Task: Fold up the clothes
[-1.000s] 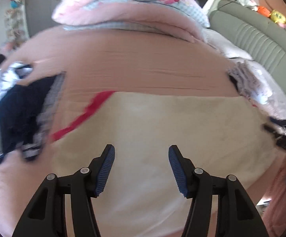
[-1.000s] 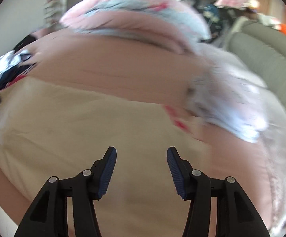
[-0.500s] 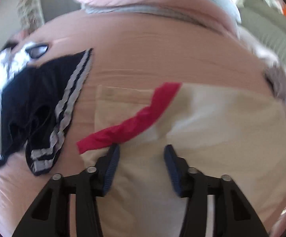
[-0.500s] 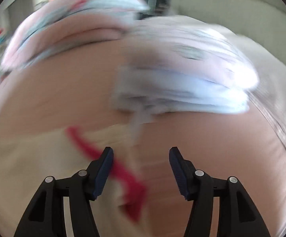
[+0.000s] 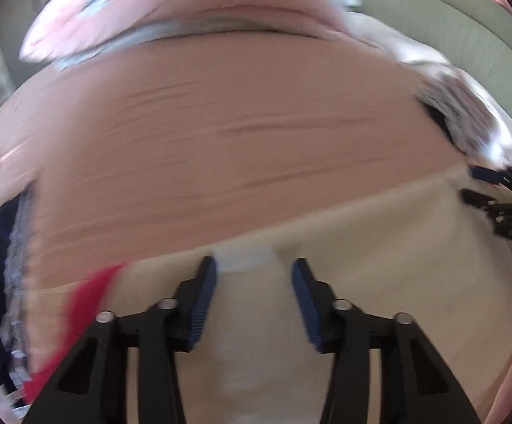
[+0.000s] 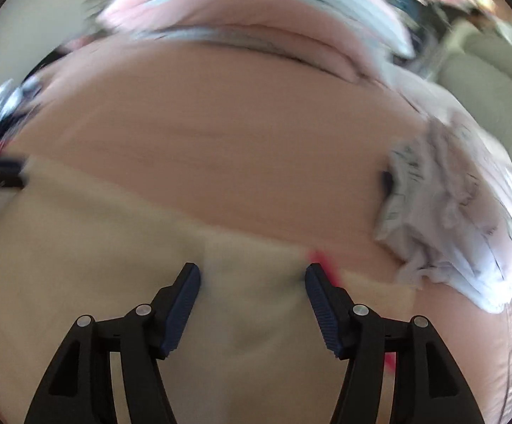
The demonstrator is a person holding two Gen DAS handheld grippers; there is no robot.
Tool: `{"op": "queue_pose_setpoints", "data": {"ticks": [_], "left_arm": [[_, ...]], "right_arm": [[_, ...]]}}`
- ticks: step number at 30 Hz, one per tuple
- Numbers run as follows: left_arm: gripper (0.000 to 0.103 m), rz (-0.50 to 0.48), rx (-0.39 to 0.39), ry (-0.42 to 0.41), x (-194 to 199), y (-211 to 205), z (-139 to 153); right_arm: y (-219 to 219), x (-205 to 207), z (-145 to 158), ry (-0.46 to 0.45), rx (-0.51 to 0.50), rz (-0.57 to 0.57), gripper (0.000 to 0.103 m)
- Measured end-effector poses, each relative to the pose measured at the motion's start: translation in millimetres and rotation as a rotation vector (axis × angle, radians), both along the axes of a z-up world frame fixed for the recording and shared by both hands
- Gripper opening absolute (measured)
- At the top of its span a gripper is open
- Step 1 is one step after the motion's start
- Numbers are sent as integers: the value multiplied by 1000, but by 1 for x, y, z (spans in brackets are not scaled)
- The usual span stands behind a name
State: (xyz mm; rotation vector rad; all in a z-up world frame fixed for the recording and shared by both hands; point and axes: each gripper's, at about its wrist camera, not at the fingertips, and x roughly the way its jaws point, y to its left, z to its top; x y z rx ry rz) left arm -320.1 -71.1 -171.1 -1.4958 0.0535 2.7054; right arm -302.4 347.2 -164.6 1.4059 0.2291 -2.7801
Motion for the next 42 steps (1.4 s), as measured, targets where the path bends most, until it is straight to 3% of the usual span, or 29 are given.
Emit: {"op": "queue_pose_setpoints", "data": {"ticks": [2,3,5,8,11,13,15,18,19,21,23,26,30,33,35,39,42], "left_arm": [[38,132,-57,25,-3,-22,13],[38,155,-34,31,0,-26,19],[38,86,77,48,19,-16,30],[43,-41,161,51,52,23,36],[43,-135,143,10,91,65,22],[43,-139,97,-10,119,81,7],[46,-123,74,-19,131,76,-4],[51,-85,57,-23,158,57,-11],[62,-72,45,-32,164,47,-13],[64,-48,-1,-40,188,37,-18],[63,-10,-1,-40,203,21,-18],[63,95,-12,11,199,17,-10],[63,190,62,137,201,26,-2],[63,144,147,146,199,39,-3],[63,121,180,125,193,52,-7],[65,97,138,112,184,87,-13],[66,85,100,100,187,88,-20]], "right_arm": [[18,-11,9,-11,-37,-90,60],[23,-13,15,-21,-62,-115,60],[18,1,33,-8,-82,-91,60],[-1,44,46,5,-74,-49,63],[-31,91,39,-20,-64,-7,63],[-51,120,21,-42,1,22,63],[-52,138,9,-71,73,27,63],[-33,173,16,-54,215,-10,63],[-23,181,17,-68,252,-61,64],[6,183,16,-117,231,-191,65],[29,185,16,-128,237,-290,72],[37,189,22,-74,229,-356,74],[-3,195,37,30,147,-249,73],[-39,195,45,74,58,-150,73],[-64,182,39,35,4,-102,73],[-108,160,29,47,16,8,73],[-111,145,7,8,32,8,73]]}}
